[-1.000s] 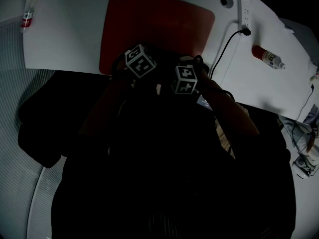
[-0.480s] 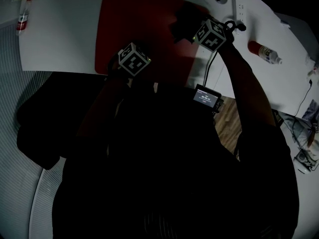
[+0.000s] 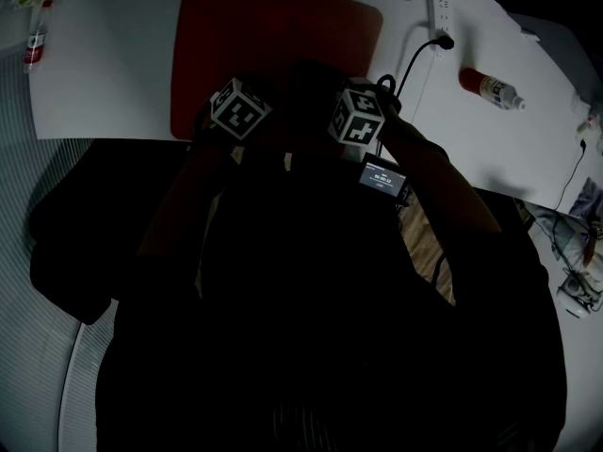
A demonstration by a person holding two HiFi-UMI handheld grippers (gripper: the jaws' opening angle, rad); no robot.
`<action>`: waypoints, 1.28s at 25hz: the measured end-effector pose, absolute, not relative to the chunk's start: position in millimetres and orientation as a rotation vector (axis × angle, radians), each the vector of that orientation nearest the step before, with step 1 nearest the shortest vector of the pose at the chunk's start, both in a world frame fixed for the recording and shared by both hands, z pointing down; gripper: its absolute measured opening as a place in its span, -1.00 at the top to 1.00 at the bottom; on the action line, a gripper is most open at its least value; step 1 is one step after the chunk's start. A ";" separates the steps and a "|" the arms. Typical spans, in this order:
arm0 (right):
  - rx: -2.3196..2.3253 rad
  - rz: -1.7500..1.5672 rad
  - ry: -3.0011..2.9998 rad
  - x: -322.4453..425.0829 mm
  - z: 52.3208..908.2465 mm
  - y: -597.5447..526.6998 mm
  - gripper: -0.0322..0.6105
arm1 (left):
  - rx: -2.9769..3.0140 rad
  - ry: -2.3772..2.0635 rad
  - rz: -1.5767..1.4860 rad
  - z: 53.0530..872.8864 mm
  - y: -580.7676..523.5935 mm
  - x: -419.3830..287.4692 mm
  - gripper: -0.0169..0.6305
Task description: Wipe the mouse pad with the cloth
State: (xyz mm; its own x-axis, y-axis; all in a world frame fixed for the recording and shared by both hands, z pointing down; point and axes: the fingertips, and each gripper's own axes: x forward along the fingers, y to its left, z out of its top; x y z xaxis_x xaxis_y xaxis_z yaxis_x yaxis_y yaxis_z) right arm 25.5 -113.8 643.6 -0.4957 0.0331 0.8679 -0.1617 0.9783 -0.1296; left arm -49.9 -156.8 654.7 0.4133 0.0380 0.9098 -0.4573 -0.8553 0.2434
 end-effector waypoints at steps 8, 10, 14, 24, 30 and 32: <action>-0.356 -0.041 -2.072 10.9 651.3 -43.4 0.66 | 2.236 -0.343 1.490 657.9 -155.8 -49.1 0.92; -0.232 -0.037 -2.089 21.5 650.3 -81.0 0.66 | 2.236 -0.343 1.495 655.7 -155.9 -49.1 0.92; 0.337 0.217 -2.064 89.0 647.1 -210.7 0.65 | 2.235 -0.368 1.473 655.3 -155.9 -49.6 0.92; 0.502 0.241 -1.952 104.8 641.4 -220.1 0.68 | 2.208 -0.414 1.399 654.2 -157.5 -49.5 0.92; 0.228 0.247 -2.035 27.7 647.4 -98.3 0.68 | 2.222 -0.414 1.380 657.9 -160.5 -50.5 0.92; 0.107 0.258 -2.044 4.9 649.0 -51.6 0.66 | 2.221 -0.414 1.380 659.5 -160.2 -50.3 0.92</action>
State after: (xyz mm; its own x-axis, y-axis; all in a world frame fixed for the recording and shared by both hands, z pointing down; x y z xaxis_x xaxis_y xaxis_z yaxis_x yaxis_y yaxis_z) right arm 4.9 -51.6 649.0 -0.4683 0.0344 0.8829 -0.1861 0.9730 -0.1366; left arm -50.3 -160.2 659.5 0.4431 0.0007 0.8965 -0.4940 -0.8343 0.2448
